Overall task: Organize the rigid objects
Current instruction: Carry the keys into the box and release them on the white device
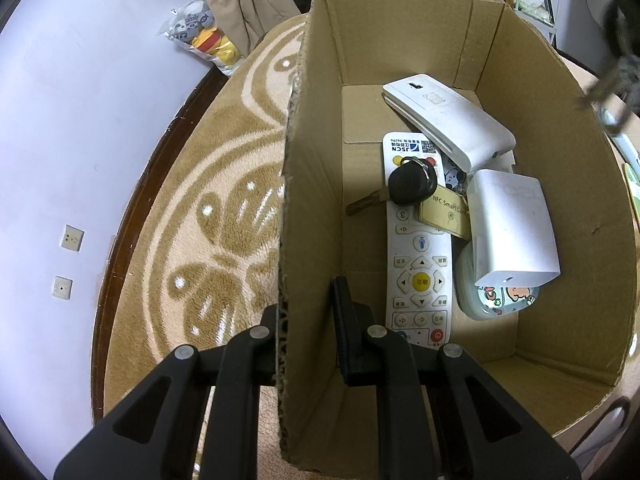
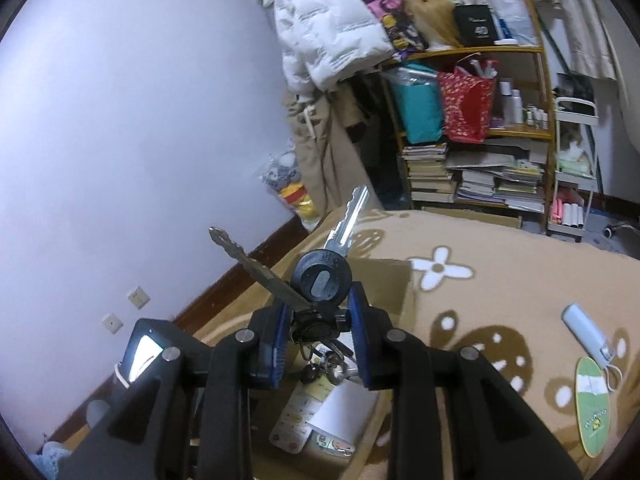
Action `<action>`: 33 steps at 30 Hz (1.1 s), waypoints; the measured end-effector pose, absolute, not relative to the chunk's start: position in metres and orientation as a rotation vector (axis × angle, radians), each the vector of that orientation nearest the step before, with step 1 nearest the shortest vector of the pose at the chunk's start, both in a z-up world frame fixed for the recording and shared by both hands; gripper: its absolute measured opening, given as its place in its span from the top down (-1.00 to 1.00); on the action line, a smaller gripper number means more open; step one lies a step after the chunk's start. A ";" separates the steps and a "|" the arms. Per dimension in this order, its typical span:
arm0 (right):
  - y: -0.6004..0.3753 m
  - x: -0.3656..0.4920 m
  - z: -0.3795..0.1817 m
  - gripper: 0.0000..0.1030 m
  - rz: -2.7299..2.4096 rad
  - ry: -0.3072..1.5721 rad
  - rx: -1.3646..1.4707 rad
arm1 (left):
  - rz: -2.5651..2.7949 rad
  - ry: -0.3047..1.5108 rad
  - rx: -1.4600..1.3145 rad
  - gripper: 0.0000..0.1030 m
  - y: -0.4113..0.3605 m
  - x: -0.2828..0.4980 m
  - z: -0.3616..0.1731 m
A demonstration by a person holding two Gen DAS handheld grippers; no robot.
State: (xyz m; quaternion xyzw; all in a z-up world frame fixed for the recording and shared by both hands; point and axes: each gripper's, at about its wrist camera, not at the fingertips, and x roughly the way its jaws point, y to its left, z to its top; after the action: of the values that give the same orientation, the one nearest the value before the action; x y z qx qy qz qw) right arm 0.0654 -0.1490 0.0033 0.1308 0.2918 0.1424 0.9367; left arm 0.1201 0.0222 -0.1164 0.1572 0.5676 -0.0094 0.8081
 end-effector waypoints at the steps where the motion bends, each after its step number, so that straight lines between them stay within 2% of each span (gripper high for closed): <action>1: -0.145 0.067 0.000 0.42 0.295 0.609 0.251 | -0.022 1.215 0.332 0.72 0.023 0.120 -0.116; 12: -0.150 0.073 -0.050 0.41 0.279 0.738 0.239 | -0.029 1.220 0.313 0.72 0.028 0.123 -0.117; 23: -0.149 0.082 -0.055 0.37 0.250 0.780 0.236 | -0.029 1.219 0.314 0.72 0.028 0.122 -0.118; 28: -0.152 0.078 -0.046 0.10 0.248 0.747 0.231 | -0.028 1.220 0.313 0.72 0.028 0.122 -0.118; 30: -0.156 0.076 -0.041 -0.12 0.247 0.736 0.233 | -0.028 1.219 0.315 0.72 0.027 0.122 -0.118; 33: -0.162 0.073 -0.036 -0.33 0.229 0.723 0.232 | -0.027 1.218 0.318 0.72 0.027 0.122 -0.118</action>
State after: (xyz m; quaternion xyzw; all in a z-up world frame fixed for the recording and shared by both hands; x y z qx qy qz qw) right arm 0.0728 -0.1622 -0.0364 0.1132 0.3521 0.1116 0.9224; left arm 0.1220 0.0272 -0.1185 0.1487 0.5696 -0.0128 0.8083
